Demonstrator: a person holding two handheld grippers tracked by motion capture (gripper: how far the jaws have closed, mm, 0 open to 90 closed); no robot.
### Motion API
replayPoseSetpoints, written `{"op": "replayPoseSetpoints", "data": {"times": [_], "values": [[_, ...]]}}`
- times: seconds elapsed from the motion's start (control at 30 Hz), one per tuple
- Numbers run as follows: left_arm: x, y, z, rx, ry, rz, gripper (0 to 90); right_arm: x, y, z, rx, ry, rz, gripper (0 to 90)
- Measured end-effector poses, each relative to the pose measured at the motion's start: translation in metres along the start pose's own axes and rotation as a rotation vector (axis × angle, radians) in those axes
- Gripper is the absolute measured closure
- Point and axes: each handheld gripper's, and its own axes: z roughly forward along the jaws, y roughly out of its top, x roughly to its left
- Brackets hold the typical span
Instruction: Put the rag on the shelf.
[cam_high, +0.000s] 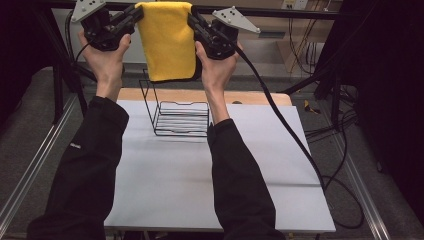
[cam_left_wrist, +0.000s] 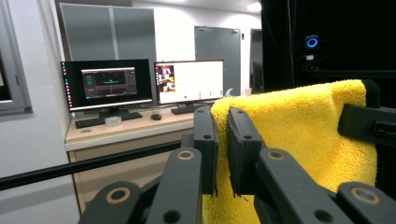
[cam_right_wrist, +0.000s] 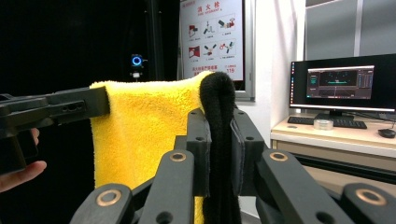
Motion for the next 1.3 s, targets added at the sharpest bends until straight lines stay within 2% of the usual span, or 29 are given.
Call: {"op": "replayPoseSetpoints", "data": {"times": [0.2, 0.27, 0.37, 0.57, 0.77, 1.0, 1.3], "values": [[0.006, 0.001, 0.010, 0.002, 0.007, 0.005, 83.1, -0.001, 0.003, 0.008, 0.003, -0.002, -0.022, 80.4], [0.008, 0.000, 0.012, -0.002, 0.009, -0.007, 83.0, -0.002, 0.004, 0.010, 0.008, -0.007, -0.020, 80.4], [0.010, -0.003, 0.016, 0.011, 0.010, -0.007, 83.1, -0.004, 0.002, 0.014, 0.018, -0.012, -0.013, 80.3], [0.017, -0.013, 0.019, 0.031, 0.021, -0.005, 83.1, -0.005, -0.007, 0.022, 0.045, -0.003, -0.029, 80.3], [0.019, -0.029, 0.018, 0.061, 0.008, 0.004, 83.1, -0.007, -0.022, 0.023, 0.084, -0.001, -0.028, 80.2], [0.017, -0.049, 0.012, 0.089, -0.021, 0.014, 83.1, -0.010, -0.042, 0.015, 0.107, 0.007, -0.011, 80.2], [0.013, -0.070, 0.007, 0.144, -0.050, 0.030, 83.0, -0.013, -0.066, 0.007, 0.169, 0.009, -0.007, 80.0]]}}
